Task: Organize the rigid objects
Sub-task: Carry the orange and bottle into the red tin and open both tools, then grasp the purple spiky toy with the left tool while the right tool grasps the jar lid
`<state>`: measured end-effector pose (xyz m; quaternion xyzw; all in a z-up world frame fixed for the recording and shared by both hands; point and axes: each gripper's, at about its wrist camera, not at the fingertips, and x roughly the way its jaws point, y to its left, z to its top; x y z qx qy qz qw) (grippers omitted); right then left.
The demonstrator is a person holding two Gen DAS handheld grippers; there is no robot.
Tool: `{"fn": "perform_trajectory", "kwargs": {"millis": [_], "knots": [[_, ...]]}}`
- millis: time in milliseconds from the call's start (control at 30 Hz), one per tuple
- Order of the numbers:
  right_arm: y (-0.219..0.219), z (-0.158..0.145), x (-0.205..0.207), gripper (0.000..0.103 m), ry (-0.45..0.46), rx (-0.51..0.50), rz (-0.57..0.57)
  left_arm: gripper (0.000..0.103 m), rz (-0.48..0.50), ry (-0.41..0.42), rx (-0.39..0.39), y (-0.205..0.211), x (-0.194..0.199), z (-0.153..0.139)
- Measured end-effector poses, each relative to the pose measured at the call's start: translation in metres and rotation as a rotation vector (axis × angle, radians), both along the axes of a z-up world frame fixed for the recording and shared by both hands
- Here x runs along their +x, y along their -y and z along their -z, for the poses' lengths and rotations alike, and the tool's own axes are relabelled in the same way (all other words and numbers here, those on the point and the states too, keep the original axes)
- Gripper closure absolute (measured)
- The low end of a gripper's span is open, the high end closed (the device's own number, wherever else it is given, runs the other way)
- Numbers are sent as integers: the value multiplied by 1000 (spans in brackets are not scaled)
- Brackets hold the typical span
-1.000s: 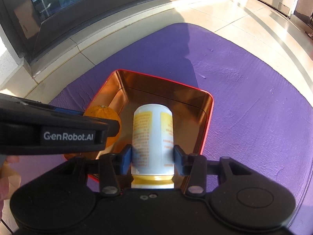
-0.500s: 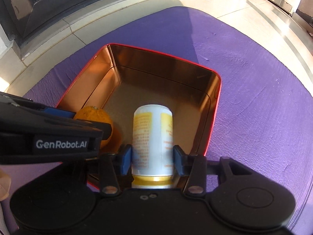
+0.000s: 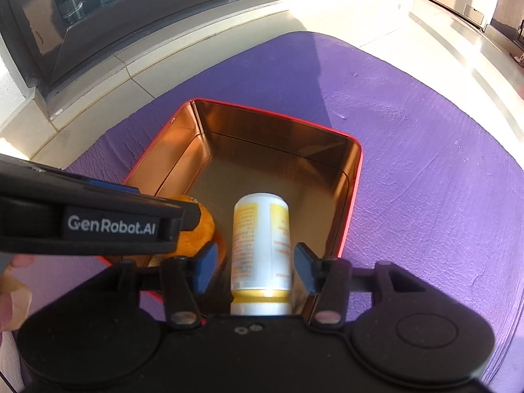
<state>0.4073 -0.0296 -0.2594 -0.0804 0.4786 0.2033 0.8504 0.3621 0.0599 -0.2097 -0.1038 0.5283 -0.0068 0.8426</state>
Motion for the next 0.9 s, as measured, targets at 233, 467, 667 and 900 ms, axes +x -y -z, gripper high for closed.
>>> {"fn": "perform_trajectory", "kwargs": {"millis": [233, 467, 667, 900], "knots": [[8, -27, -16, 48, 34, 34, 9, 41, 6, 49, 15, 5, -16, -30], [17, -58, -38, 39, 61, 87, 20, 38, 20, 105, 30, 8, -44, -63], [24, -81, -58, 34, 77, 120, 23, 38, 23, 135, 27, 10, -73, -88], [37, -108, -89, 26, 108, 155, 8, 30, 40, 180, 29, 11, -112, -120]]}}
